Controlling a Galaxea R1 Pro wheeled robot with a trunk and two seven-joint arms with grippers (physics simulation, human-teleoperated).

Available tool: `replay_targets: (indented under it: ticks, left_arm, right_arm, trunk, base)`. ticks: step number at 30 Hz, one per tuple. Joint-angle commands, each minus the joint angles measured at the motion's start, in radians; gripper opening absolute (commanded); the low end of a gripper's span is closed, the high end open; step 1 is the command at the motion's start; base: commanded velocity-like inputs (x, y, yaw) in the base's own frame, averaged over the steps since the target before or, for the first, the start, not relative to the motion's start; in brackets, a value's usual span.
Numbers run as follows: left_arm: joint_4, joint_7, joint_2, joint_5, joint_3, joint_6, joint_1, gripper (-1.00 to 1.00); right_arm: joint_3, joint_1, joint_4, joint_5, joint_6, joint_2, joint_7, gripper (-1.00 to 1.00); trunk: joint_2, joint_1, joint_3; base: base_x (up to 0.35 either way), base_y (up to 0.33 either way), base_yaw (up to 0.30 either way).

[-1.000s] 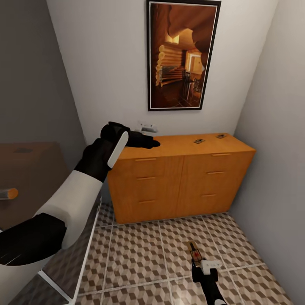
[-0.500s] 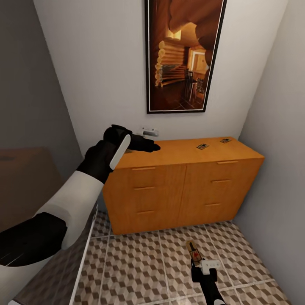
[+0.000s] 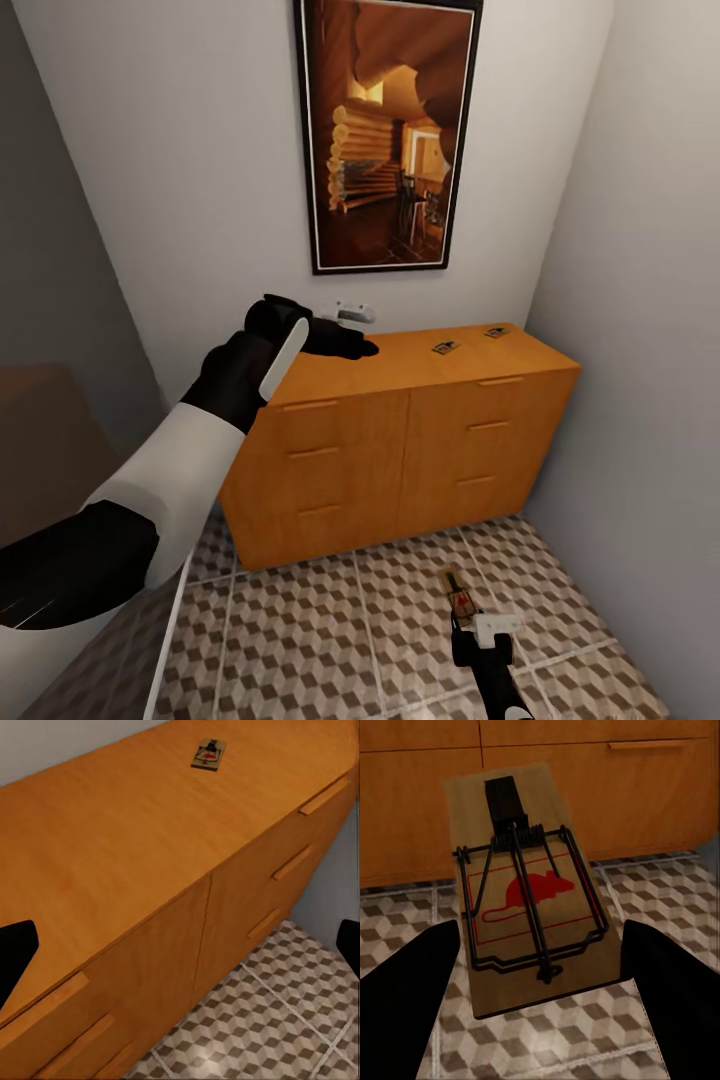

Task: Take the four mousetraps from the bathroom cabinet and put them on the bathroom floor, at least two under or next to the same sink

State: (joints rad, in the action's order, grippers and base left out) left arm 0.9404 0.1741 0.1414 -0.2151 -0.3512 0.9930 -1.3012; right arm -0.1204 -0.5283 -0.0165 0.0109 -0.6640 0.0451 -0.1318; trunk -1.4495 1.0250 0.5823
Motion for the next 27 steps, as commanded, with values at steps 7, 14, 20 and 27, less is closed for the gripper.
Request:
replay_targets:
  ticks: [7, 14, 20, 27]
  left_arm:
    - [0.0, 0.002, 0.0, 0.0, 0.0, 0.004, 0.0, 1.0]
    - [0.0, 0.002, 0.0, 0.0, 0.0, 0.005, 0.0, 1.0]
    - [-0.001, 0.002, 0.0, 0.0, 0.0, 0.006, 0.0, 1.0]
    - [-0.006, 0.002, -0.009, 0.0, 0.0, 0.005, 0.002, 1.0]
  right_arm:
    - [-0.008, -0.001, 0.001, 0.001, -0.002, 0.001, -0.008, -1.0]
    - [-0.008, -0.001, 0.001, 0.0, -0.002, -0.001, -0.007, -1.0]
    - [-0.008, 0.005, 0.002, -0.001, -0.005, 0.001, -0.042, -1.0]
    - [-0.009, 0.151, 0.003, -0.003, -0.102, 0.002, -0.09, -1.0]
  trunk:
    - [-0.001, 0.0, -0.007]
    - [-0.001, 0.0, -0.013]
    - [-0.001, 0.0, -0.014]
    - [-0.001, 0.0, -0.014]
  base:
    - [0.0, 0.0, -0.209]
    - [0.0, 0.0, -0.173]
    - [0.0, 0.0, -0.021]
    - [0.0, 0.0, -0.002]
